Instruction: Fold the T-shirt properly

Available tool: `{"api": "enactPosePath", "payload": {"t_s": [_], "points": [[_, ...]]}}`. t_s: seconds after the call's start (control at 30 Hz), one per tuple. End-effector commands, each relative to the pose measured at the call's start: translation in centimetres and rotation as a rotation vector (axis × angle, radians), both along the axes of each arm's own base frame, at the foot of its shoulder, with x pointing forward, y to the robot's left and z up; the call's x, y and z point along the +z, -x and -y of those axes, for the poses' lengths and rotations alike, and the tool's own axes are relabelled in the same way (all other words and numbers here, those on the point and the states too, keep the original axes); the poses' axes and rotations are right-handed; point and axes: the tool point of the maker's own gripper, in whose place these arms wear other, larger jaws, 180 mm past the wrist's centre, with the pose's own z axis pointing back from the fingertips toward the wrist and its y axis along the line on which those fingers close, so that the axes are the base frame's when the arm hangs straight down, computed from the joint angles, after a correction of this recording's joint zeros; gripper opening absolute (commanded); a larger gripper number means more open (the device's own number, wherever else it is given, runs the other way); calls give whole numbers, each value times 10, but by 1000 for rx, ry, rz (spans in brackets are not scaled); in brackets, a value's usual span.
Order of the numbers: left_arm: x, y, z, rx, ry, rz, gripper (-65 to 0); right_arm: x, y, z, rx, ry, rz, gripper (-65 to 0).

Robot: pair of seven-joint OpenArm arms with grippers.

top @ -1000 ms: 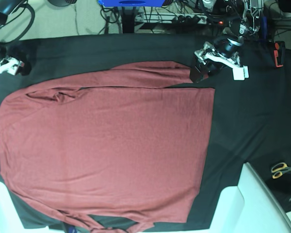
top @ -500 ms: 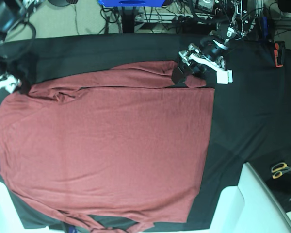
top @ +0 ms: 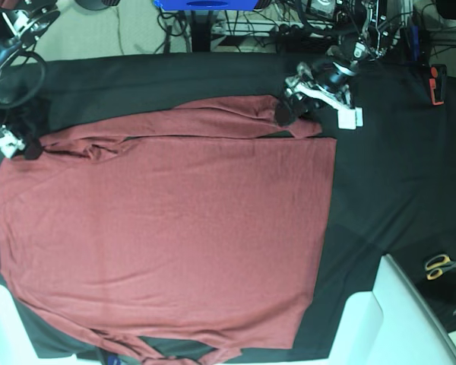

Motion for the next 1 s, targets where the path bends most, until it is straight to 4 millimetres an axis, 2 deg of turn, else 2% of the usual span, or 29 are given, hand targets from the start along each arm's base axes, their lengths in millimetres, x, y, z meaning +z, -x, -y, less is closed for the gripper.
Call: {"api": "enactPosePath", "payload": {"t_s": [0.0,0.03,0.1,0.2,0.27,0.37,0.43,0.6,0.73,0.97], "points": [[2,-3,0,-5,-2,5,-439,9,-9,9,-8,22,38,-206],[0,-1,0,-3,0,-2,-482,5,-8,6,-10,10,32,-209],[-6,2,-1,6,8,-22,-548,0,-5,5,-15,-9,19,-260],[-14,2,-1,12,14,-42,-620,-2,-8,0,-14,-27,19,-393],[-15,3,-1,13,15,-47,-647,-2,-9,0,-14,-27,21,-462],[-15,3,-1,13,16,-45,-650,-1,-10,1,-14,-26,23,-584],[-14,2,-1,13,16,-44,-650,-1,-10,0,-11,-26,20,-633],[-13,1,0,11,16,-40,-650,0,-10,1,-9,-24,19,-648],[2,-7,1,0,8,6,-650,-1,-6,-1,12,-28,-4,-648],[33,-18,3,-19,-16,92,-650,28,-15,12,72,67,5,-648]]}}
